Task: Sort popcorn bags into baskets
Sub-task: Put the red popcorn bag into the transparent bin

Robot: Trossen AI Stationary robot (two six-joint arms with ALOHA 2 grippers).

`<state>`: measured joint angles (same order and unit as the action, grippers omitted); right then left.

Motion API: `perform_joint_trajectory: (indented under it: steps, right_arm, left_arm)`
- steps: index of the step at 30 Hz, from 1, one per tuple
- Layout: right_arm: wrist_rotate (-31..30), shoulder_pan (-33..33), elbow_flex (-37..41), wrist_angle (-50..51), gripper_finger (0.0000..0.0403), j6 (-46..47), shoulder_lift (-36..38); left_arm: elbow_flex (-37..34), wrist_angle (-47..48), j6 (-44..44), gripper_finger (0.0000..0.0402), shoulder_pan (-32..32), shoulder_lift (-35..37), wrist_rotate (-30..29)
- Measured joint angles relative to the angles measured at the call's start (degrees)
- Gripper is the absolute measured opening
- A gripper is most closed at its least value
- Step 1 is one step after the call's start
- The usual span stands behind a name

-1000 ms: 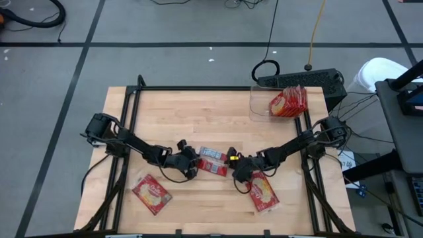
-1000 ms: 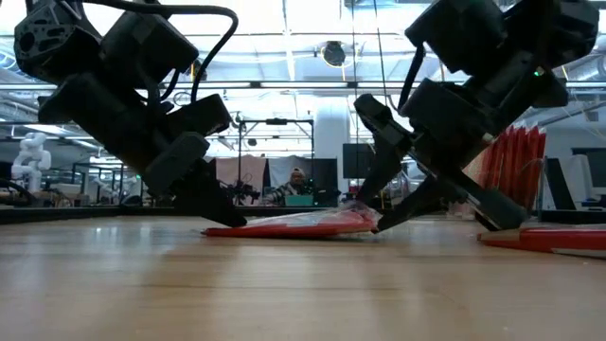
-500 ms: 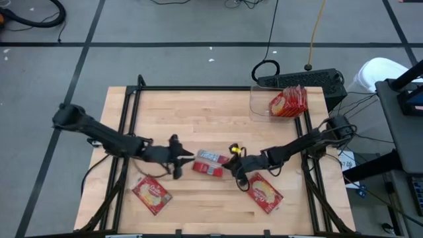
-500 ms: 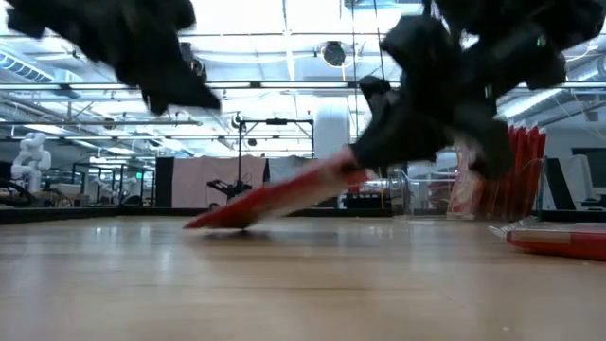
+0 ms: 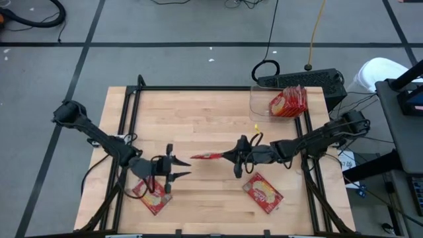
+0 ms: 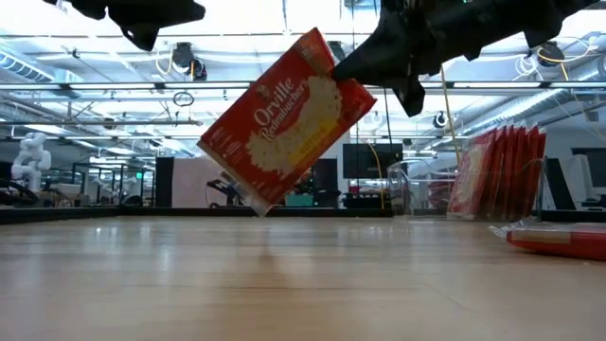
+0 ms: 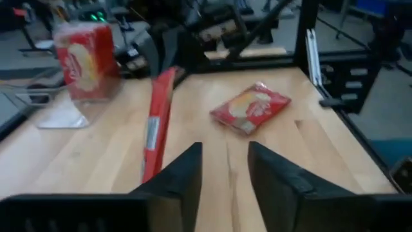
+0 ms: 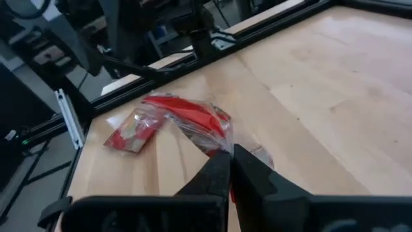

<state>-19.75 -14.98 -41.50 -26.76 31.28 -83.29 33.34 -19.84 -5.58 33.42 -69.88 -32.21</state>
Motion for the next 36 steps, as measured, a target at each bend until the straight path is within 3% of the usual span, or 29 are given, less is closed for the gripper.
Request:
perform_joint_trajectory:
  steps: [9, 14, 18, 24, 30, 36]
  right_arm:
    - [-4.53, -2.26, 0.0, 0.0, 0.0, 4.03, -0.37]
    - [-4.52, -2.45, 0.0, -0.17, 0.0, 4.03, -0.37]
    - [-4.48, -2.43, 0.0, -0.54, 0.0, 2.62, -0.37]
    - [-4.28, -2.4, -0.02, -0.83, 0.0, 1.01, -0.35]
    - [-4.26, -1.64, -0.02, -0.85, 0.0, -0.63, -0.35]
    - [-4.25, -0.32, -0.02, -1.48, 0.0, -4.04, -0.35]
  left_arm:
    - [0.02, -3.85, -2.47, 0.0263, -1.83, -8.79, -7.95]
    - [0.02, -12.31, -0.47, 0.0313, -5.32, -14.13, -7.85]
    - [0.04, -17.42, 3.54, 0.0321, -9.94, -16.75, -1.42]
    - [0.04, -19.09, 5.03, 0.03, -19.06, -17.81, 9.64]
    - [0.05, -18.79, 7.5, 0.0244, -26.3, -18.52, 27.27]
    - [0.02, -18.46, 12.37, 0.0141, -29.85, -19.11, 30.46]
